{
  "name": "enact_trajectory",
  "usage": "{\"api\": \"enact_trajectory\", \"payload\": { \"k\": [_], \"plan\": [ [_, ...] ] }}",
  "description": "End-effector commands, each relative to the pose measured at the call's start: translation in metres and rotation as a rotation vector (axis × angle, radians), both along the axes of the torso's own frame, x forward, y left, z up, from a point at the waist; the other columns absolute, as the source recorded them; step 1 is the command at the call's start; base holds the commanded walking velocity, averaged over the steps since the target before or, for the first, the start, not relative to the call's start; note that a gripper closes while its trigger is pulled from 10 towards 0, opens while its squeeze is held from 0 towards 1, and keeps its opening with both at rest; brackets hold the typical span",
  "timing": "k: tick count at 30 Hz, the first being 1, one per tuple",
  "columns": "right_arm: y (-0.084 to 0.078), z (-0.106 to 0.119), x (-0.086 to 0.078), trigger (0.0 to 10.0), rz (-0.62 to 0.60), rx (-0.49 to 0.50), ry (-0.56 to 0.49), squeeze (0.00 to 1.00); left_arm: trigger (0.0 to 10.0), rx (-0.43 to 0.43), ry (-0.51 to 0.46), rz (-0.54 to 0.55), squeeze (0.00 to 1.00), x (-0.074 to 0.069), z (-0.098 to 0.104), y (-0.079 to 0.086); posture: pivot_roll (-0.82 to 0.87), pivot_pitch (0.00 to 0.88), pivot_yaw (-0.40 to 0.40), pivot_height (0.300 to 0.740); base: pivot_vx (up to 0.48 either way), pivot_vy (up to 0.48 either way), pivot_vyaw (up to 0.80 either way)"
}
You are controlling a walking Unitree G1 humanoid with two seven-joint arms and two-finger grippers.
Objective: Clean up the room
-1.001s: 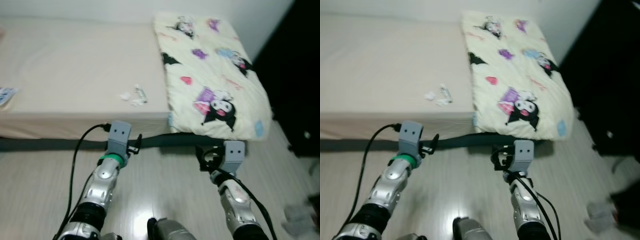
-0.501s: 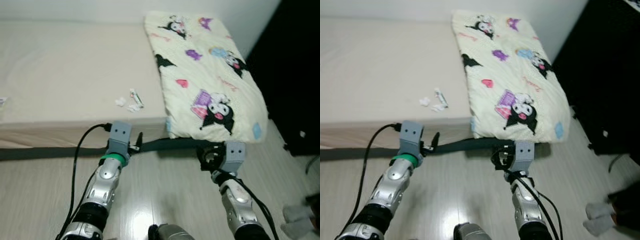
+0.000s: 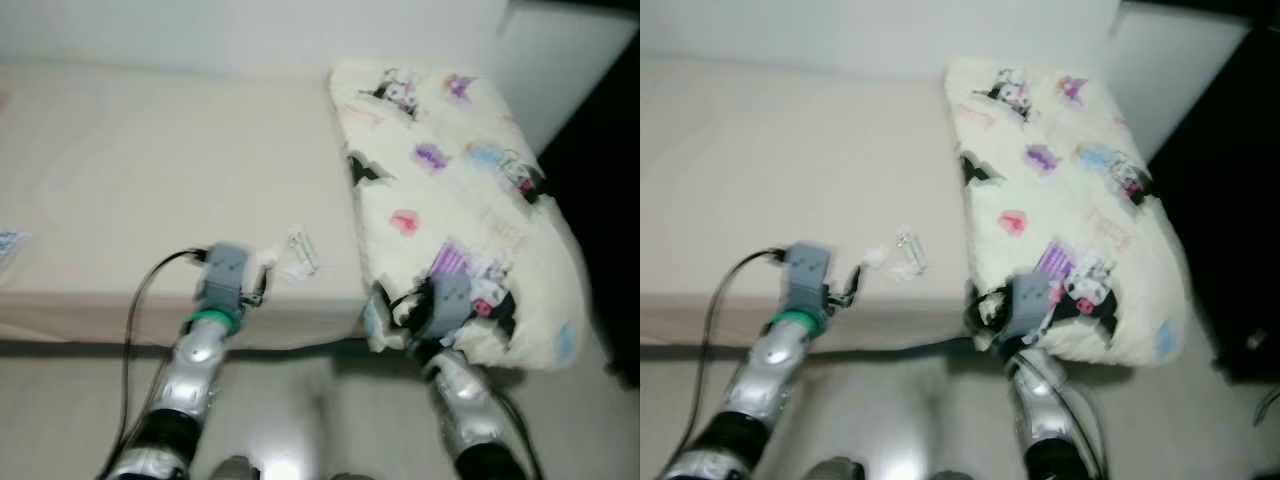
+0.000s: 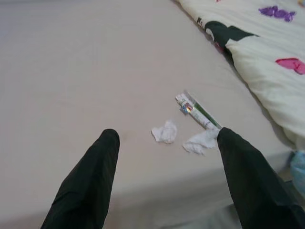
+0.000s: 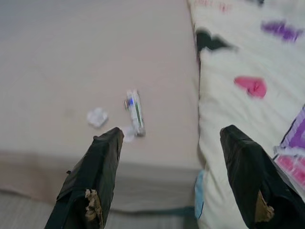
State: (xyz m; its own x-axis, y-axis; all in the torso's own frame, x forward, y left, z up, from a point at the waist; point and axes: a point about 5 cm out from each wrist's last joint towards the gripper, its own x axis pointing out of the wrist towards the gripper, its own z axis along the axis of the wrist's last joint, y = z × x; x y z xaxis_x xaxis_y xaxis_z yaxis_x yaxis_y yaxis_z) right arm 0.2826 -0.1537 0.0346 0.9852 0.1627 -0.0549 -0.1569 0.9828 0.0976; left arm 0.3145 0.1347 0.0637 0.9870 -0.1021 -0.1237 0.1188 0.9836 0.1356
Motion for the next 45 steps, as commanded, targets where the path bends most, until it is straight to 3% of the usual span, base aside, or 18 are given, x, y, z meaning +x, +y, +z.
{"api": "enact_trajectory", "payload": {
  "k": [1,13,19,23,27,39,45],
  "plan": [
    [-0.013,-0.004,-0.003,10.0,-0.033,-0.025,0.018,0.0,10.0,-0.008,0.019,-0.034,0.0,-0.002,-0.004,-0.011,-0.02,0.033,-0.018,0.74,0.458,0.0,0.0],
    [-0.011,-0.003,-0.002,10.0,0.0,-0.035,0.011,0.0,10.0,-0.001,0.027,-0.036,0.0,-0.003,-0.007,-0.01,-0.02,0.029,-0.017,0.74,0.384,0.0,0.0],
    [-0.006,-0.001,-0.002,10.0,0.053,-0.018,0.001,0.0,10.0,0.097,0.056,-0.063,0.0,-0.015,-0.02,0.005,-0.02,0.034,-0.015,0.74,0.0,0.0,0.0],
    [-0.003,0.0,-0.001,10.0,0.07,-0.016,0.0,0.0,10.0,0.107,0.069,-0.039,0.0,-0.02,-0.022,0.019,0.0,0.043,-0.012,0.74,0.0,0.0,0.0],
    [0.0,-0.001,-0.001,10.0,0.082,-0.008,0.004,0.0,10.0,0.101,0.062,-0.028,0.0,-0.02,-0.02,0.023,0.0,0.043,-0.012,0.74,0.0,0.0,0.0],
    [0.005,-0.005,-0.004,10.0,0.085,-0.01,0.021,0.0,10.0,0.061,0.041,-0.05,0.0,-0.011,-0.012,0.003,0.0,0.05,-0.012,0.715,0.0,0.0,0.0],
    [0.005,-0.005,-0.004,10.0,0.089,-0.006,0.022,0.0,10.0,0.062,0.078,-0.086,0.0,-0.009,-0.015,-0.007,0.0,0.05,-0.012,0.7,0.0,0.0,0.0]
  ]
}}
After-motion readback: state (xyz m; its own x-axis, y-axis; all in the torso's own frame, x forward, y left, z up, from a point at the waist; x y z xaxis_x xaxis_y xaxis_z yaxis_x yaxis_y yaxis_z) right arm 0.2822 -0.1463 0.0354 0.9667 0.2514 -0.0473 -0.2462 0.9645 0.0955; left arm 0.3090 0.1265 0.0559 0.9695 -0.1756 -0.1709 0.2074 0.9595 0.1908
